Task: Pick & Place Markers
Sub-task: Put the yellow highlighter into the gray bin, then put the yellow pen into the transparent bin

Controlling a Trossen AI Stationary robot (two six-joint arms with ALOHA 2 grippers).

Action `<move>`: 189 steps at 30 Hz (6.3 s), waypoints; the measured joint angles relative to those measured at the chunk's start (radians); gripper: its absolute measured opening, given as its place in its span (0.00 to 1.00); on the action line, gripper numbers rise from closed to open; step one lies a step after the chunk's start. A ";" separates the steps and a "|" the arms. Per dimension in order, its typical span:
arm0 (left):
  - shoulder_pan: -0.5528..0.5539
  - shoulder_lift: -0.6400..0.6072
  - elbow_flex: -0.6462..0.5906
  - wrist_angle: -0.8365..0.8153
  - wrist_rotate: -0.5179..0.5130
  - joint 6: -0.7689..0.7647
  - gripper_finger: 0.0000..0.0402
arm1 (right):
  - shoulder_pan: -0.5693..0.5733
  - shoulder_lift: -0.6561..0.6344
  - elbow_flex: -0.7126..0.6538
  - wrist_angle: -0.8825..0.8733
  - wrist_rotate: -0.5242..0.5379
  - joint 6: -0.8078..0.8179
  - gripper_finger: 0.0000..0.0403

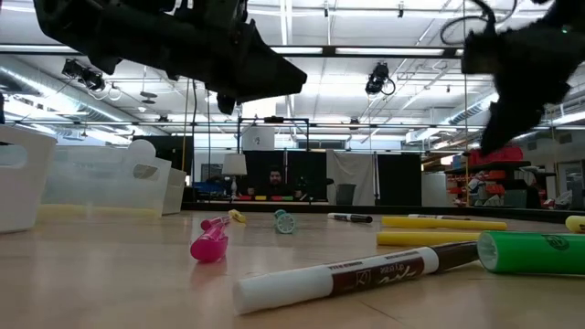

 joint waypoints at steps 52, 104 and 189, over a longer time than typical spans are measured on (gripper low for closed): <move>0.005 0.058 0.097 0.125 0.087 0.146 0.27 | 0.102 0.028 -0.112 0.598 0.003 -0.369 0.14; 0.095 0.195 0.485 -0.235 0.352 0.152 0.30 | -0.011 0.075 -0.205 1.079 -0.108 -0.692 0.14; 0.791 -0.275 0.329 -1.754 -0.011 0.235 0.58 | -0.051 -0.005 -0.206 1.044 -0.067 -0.684 0.34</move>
